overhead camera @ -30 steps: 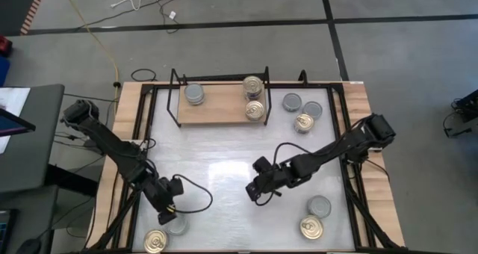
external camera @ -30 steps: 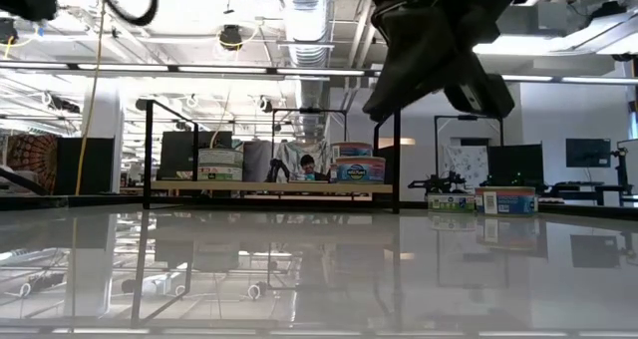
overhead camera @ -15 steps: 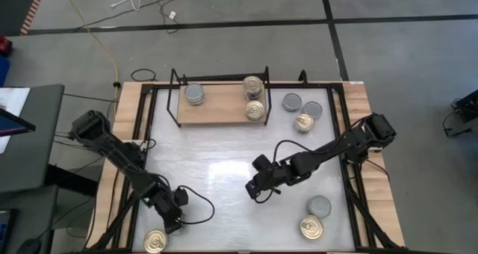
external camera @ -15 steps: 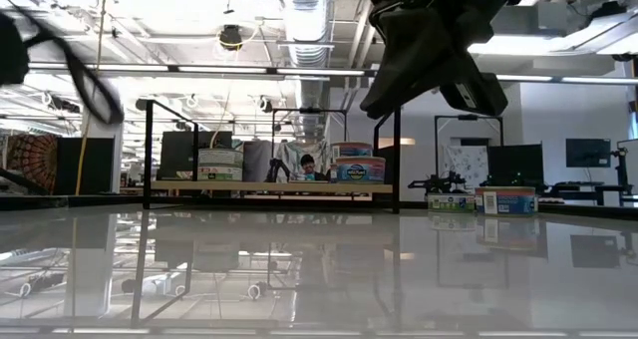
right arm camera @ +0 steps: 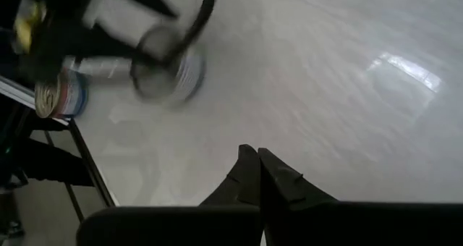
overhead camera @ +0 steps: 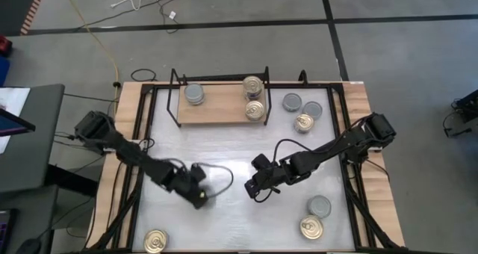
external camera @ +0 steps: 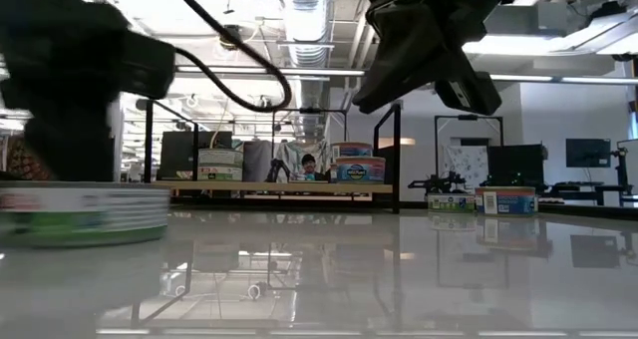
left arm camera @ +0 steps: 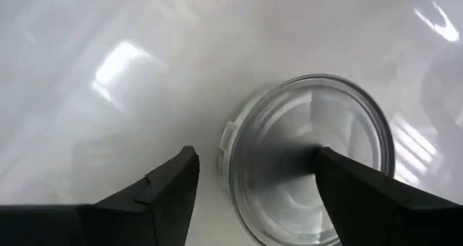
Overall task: Stack canned seafood by type on shelf
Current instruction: Put the green tuna can on the shelf
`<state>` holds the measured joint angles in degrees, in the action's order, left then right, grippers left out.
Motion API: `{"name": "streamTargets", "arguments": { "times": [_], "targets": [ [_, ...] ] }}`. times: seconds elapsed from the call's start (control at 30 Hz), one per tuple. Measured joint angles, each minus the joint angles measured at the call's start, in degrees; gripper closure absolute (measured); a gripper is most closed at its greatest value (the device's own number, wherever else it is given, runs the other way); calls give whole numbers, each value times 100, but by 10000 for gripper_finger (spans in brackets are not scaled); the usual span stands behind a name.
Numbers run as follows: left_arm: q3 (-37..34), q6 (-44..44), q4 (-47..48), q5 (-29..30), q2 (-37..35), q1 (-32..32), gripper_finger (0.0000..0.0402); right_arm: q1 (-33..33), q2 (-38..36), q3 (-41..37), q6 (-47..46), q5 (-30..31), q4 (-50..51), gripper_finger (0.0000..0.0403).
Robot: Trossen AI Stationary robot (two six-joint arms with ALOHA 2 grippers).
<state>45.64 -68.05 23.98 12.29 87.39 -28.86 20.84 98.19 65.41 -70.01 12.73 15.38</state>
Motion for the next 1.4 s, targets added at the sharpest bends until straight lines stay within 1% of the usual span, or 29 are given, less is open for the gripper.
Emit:
{"name": "streamTargets", "arguments": {
  "times": [0.1, 0.2, 0.33, 0.43, 0.53, 0.7, 0.8, 0.93, 1.4],
  "targets": [
    [-39, 357, 10, 212, -416, 389, 143, 0, 0, 0, 3, 0, -19, 385],
    [-19, 462, -155, 573, -1004, 592, 143, 0, 0, 0, 5, 0, -28, 385],
    [-17, 504, -156, 967, -1770, 615, 143, 3, 0, 0, 133, 0, -85, 385],
    [-15, 462, -48, 1018, -2282, 545, 143, 13, 0, 0, 152, 0, -83, 385],
    [-15, 221, 345, 1103, -2555, 378, 143, 13, -2, 0, 194, 2, -81, 385],
    [-15, -428, 1144, 1181, -2579, 31, 143, 13, -2, 0, 280, 4, -83, 382],
    [-15, -732, 1407, 1176, -2494, -154, 143, 13, -1, 0, 322, 73, -84, 372],
    [-15, -915, 1430, 1174, -2447, -280, 143, -23, 22, 0, 320, 90, -87, 361],
    [-6, -916, 1430, 1157, -2445, -278, 143, -74, 24, 0, 406, 107, -88, 361]
  ]
}}
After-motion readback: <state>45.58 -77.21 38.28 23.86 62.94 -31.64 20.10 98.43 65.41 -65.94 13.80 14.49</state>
